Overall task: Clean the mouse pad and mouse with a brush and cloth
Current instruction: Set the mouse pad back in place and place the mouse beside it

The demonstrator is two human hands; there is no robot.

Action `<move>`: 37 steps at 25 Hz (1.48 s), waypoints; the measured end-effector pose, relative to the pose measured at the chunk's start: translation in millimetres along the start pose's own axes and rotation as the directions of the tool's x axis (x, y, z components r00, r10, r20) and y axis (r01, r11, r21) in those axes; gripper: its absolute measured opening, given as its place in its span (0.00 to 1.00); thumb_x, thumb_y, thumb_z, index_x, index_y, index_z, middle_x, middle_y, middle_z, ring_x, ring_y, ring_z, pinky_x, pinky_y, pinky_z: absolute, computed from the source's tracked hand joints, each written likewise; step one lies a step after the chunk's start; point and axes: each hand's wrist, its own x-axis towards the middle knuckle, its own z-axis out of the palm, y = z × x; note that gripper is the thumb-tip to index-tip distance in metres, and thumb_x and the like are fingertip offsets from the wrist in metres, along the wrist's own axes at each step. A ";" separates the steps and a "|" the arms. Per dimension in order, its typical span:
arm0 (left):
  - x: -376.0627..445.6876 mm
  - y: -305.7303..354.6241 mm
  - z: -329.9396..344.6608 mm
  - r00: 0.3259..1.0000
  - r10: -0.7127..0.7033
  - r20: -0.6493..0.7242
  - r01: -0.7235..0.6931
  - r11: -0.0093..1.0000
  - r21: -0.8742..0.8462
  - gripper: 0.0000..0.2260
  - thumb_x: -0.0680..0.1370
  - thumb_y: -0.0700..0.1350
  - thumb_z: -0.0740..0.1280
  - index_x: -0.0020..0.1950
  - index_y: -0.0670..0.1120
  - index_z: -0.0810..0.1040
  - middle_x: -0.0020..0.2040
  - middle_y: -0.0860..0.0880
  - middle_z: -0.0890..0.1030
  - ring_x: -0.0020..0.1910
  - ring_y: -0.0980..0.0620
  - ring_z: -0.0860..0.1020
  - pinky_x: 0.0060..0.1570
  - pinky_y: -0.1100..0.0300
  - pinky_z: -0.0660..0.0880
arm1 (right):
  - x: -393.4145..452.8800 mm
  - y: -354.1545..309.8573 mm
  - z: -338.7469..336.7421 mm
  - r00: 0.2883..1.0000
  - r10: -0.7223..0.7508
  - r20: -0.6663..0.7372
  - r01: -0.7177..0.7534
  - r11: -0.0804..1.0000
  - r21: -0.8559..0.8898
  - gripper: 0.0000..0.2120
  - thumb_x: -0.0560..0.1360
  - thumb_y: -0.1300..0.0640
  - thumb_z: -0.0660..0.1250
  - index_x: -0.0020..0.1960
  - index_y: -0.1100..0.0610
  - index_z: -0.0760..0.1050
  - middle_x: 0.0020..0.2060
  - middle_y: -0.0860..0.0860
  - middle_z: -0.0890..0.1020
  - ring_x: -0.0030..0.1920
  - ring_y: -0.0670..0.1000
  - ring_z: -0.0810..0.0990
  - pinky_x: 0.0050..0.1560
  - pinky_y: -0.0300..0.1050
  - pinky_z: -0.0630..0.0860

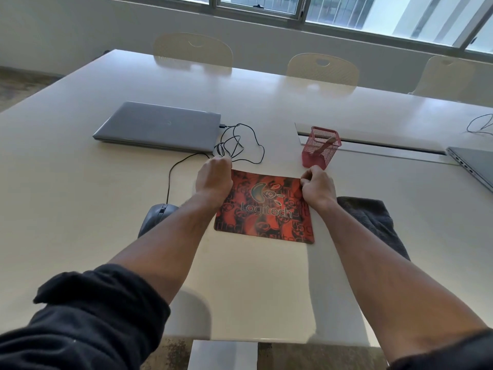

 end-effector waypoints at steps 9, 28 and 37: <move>7.6 6.6 3.2 1.000 0.023 0.001 -0.023 0.998 0.054 0.11 0.75 0.30 0.63 0.52 0.39 0.82 0.49 0.40 0.82 0.48 0.41 0.80 0.44 0.53 0.77 | 10.6 1.3 9.8 0.999 -0.019 -0.040 0.017 0.999 -0.049 0.03 0.82 0.62 0.65 0.52 0.59 0.78 0.51 0.56 0.81 0.49 0.54 0.78 0.48 0.47 0.72; -22.9 -19.7 -35.2 0.997 0.056 -0.062 -0.059 0.997 -0.048 0.07 0.80 0.42 0.67 0.52 0.45 0.84 0.49 0.46 0.85 0.45 0.43 0.83 0.43 0.53 0.78 | -13.1 2.0 16.8 0.998 -0.023 -0.051 0.020 0.999 -0.046 0.12 0.83 0.55 0.64 0.62 0.61 0.79 0.61 0.60 0.77 0.60 0.60 0.79 0.61 0.58 0.78; -61.6 -100.4 -93.1 0.970 -0.085 -0.228 0.067 0.994 -0.083 0.10 0.81 0.42 0.65 0.59 0.44 0.83 0.58 0.47 0.83 0.57 0.45 0.78 0.55 0.52 0.74 | -115.6 -62.1 42.5 0.974 -0.221 -0.059 0.219 0.975 -0.030 0.19 0.83 0.52 0.66 0.70 0.60 0.74 0.72 0.56 0.74 0.74 0.57 0.70 0.76 0.54 0.65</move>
